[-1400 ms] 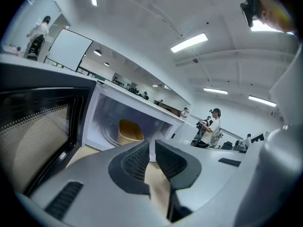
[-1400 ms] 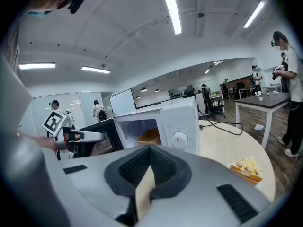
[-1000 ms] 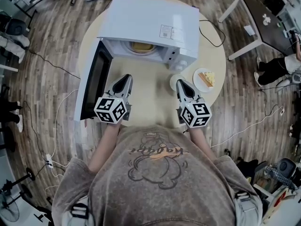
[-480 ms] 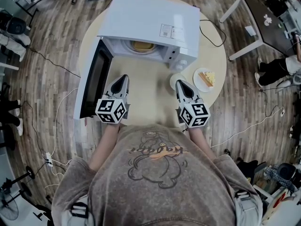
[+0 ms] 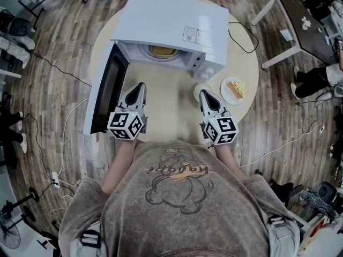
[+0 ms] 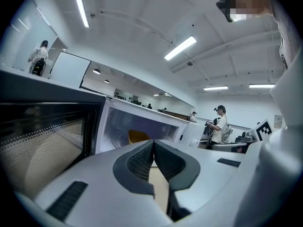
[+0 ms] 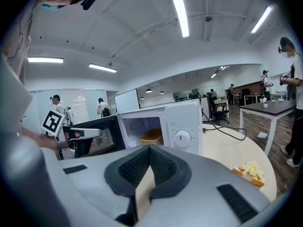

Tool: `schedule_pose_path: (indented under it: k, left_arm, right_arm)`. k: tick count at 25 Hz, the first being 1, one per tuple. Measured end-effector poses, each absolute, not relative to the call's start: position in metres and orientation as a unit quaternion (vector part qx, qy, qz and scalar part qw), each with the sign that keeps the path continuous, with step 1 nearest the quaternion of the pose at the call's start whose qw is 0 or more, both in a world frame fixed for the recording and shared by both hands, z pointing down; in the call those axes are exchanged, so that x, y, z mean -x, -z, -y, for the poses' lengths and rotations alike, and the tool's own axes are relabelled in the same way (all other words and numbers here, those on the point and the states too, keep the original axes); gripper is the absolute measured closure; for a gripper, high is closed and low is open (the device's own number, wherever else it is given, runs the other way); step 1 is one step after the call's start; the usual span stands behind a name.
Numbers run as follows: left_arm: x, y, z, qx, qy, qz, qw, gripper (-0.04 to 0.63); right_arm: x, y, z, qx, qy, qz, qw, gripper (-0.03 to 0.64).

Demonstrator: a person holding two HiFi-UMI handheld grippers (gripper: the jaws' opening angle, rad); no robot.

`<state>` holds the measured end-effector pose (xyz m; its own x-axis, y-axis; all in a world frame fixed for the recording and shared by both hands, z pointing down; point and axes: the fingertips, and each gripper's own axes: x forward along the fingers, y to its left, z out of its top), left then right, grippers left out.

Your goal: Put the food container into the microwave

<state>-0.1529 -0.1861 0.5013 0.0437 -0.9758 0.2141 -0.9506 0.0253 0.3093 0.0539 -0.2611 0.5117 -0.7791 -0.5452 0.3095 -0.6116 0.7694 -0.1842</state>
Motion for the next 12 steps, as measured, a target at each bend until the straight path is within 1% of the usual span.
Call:
schedule_pose_path:
  k: [12]
  left_arm:
    - [0.1498, -0.5063, 0.1872, -0.695, 0.034, 0.69, 0.2, 0.563]
  right_arm:
    - [-0.0505, -0.5108, 0.2655, -0.298, -0.14, 0.936, 0.123, 0.614]
